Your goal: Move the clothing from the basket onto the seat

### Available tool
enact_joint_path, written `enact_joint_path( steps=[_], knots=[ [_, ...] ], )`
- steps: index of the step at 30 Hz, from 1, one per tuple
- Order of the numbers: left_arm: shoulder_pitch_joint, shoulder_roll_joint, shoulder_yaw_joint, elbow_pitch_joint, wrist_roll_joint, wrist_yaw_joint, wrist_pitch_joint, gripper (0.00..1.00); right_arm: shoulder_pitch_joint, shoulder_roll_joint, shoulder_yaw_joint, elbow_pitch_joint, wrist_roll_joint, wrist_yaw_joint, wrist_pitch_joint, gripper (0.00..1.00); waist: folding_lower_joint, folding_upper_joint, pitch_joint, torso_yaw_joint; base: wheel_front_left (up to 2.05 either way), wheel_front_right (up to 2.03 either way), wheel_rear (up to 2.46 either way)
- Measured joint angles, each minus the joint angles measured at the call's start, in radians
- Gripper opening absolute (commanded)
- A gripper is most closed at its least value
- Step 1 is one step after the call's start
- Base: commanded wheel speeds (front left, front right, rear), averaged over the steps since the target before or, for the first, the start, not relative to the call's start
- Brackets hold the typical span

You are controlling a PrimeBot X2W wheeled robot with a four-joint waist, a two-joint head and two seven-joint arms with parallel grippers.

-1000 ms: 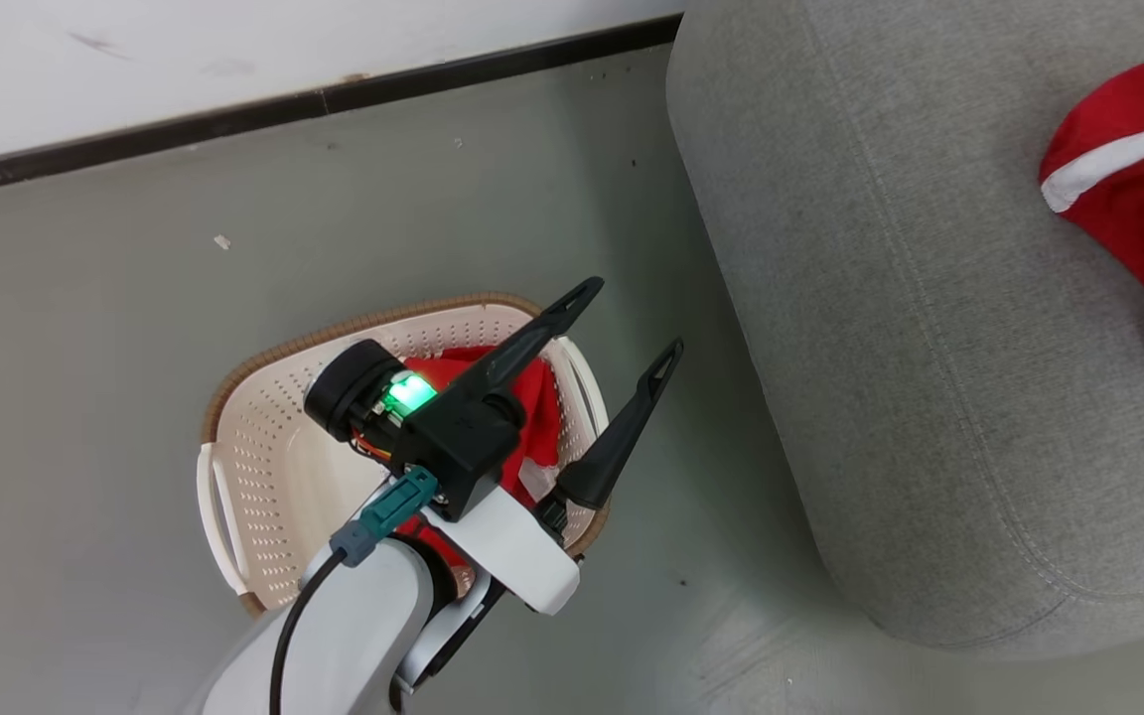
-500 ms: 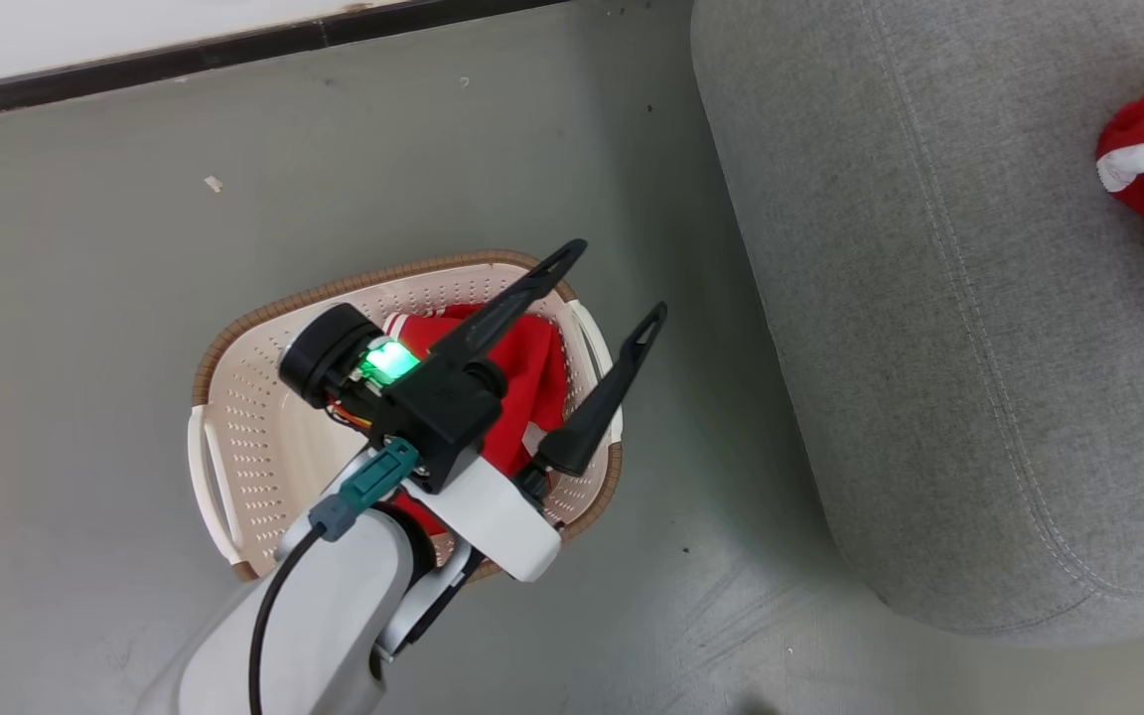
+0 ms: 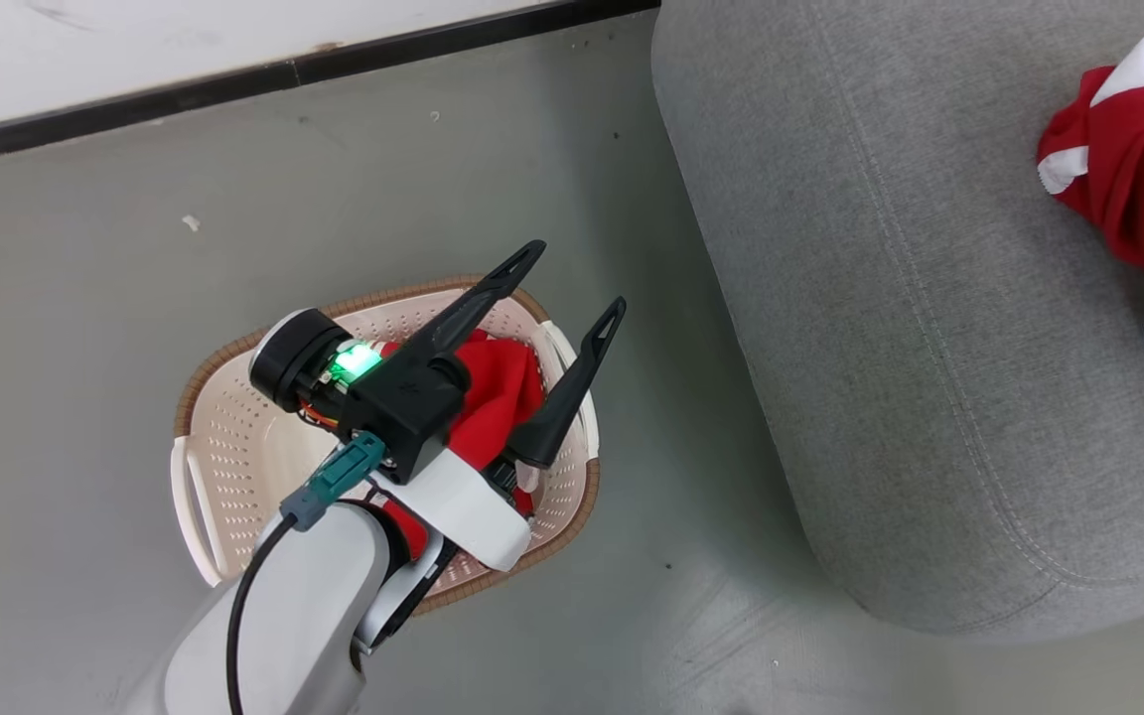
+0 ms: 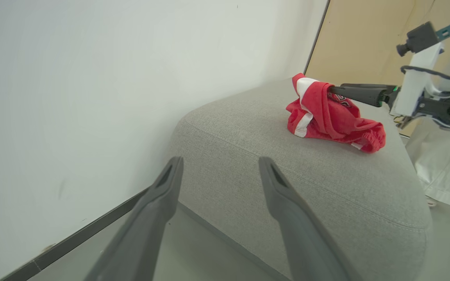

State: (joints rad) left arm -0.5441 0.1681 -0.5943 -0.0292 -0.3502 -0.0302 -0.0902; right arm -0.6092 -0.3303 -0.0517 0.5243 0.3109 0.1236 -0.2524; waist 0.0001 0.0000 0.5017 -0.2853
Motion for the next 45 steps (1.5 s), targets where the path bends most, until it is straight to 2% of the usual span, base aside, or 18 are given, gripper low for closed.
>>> enact_joint_path(
  steps=[9,17,24,34,45],
  knots=[
    [0.040,-0.001,0.022,0.036,-0.030,0.000,-0.044,1.00,0.138,0.035,-0.046,-0.116,-0.048,0.000,0.000,1.00,0.0000,0.0000,-0.055,-0.014,0.00,0.00,0.00],
    [0.083,-0.004,0.070,0.079,-0.057,0.012,-0.093,1.00,0.180,0.091,-0.053,-0.212,-0.068,0.000,-0.003,1.00,0.0000,0.0000,-0.112,-0.015,0.00,0.00,0.00],
    [0.149,0.006,0.148,0.128,-0.092,0.057,-0.124,1.00,0.207,0.149,0.012,-0.271,-0.095,0.000,-0.003,1.00,0.0000,0.0000,-0.166,0.001,0.00,0.00,0.00],
    [0.249,0.027,0.270,0.150,-0.118,0.126,-0.154,1.00,0.243,0.191,0.108,-0.338,-0.189,0.000,-0.003,1.00,0.0000,0.0000,-0.241,0.044,0.00,0.00,0.00],
    [0.350,0.022,0.337,0.151,-0.137,0.165,-0.159,1.00,0.306,0.228,0.147,-0.360,-0.254,0.000,-0.003,1.00,0.0000,0.0000,-0.316,0.095,0.00,0.00,0.00]
  ],
)
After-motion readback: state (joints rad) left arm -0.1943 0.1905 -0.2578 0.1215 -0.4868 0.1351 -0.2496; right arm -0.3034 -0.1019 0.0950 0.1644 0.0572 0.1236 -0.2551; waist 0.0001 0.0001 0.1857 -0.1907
